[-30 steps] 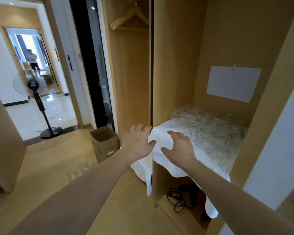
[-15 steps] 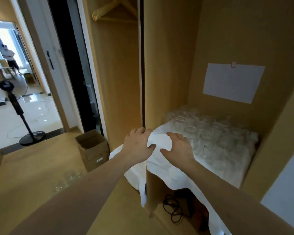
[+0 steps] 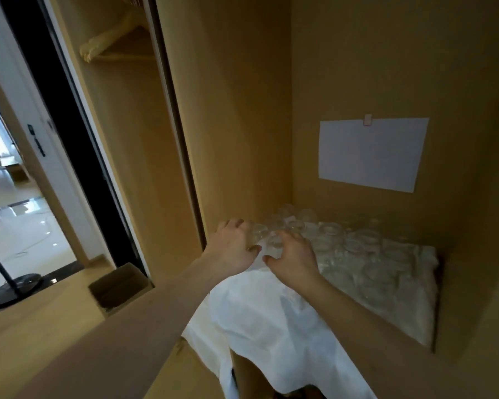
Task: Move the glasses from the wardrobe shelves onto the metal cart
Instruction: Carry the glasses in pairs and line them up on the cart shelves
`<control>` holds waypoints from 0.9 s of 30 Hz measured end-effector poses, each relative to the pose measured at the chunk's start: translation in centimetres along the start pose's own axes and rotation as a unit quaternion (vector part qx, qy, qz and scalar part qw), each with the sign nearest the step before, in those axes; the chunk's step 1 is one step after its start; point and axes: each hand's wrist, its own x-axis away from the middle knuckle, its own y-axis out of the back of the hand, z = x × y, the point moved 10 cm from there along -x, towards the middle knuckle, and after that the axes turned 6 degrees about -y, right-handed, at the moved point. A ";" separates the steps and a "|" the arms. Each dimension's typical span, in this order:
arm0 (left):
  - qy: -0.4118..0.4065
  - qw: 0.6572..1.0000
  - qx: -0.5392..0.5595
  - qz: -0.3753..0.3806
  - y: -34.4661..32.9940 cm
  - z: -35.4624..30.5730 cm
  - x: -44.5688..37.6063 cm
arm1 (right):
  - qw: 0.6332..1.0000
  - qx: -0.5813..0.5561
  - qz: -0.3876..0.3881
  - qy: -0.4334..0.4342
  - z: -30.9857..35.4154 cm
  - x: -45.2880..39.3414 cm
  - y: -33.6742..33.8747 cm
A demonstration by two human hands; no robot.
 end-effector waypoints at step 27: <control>-0.237 0.951 0.175 0.097 -11.9 -5.2 -26.2 | 0.944 0.088 -0.139 -0.285 -14.9 -14.1 5.7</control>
